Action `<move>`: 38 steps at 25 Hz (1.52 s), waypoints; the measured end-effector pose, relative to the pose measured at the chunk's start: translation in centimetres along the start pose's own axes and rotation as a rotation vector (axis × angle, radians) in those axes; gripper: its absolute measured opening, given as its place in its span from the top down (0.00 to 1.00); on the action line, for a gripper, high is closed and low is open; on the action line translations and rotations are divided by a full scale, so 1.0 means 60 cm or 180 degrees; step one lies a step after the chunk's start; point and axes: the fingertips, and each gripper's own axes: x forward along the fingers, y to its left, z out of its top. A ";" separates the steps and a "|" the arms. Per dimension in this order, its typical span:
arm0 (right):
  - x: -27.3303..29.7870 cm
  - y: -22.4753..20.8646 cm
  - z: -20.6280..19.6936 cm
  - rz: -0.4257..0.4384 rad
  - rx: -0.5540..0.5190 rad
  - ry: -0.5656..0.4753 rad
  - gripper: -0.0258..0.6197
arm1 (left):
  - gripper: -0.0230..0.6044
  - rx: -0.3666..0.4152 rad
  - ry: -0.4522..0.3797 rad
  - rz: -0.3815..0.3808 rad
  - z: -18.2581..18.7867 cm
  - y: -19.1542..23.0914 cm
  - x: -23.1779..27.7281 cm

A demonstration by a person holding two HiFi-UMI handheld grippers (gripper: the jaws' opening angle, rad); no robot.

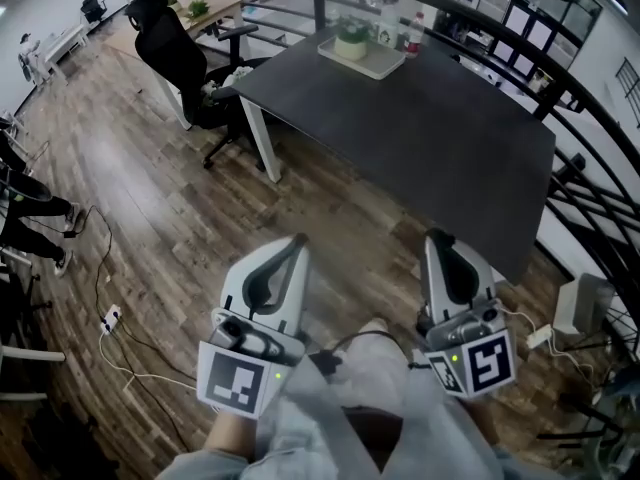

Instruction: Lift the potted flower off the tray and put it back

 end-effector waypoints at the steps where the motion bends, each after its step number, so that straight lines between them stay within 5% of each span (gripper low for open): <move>1: 0.001 0.004 -0.001 0.0011 0.0005 0.0007 0.96 | 0.97 0.0000 0.0003 0.0014 0.000 0.003 -0.004; 20: 0.118 0.018 -0.017 0.0411 -0.0046 0.0021 0.96 | 0.97 0.0026 -0.0024 0.0475 -0.006 0.102 -0.005; 38: 0.301 -0.093 -0.044 0.0562 -0.0027 0.0000 0.96 | 0.97 0.0069 0.0012 0.0570 -0.034 0.198 0.174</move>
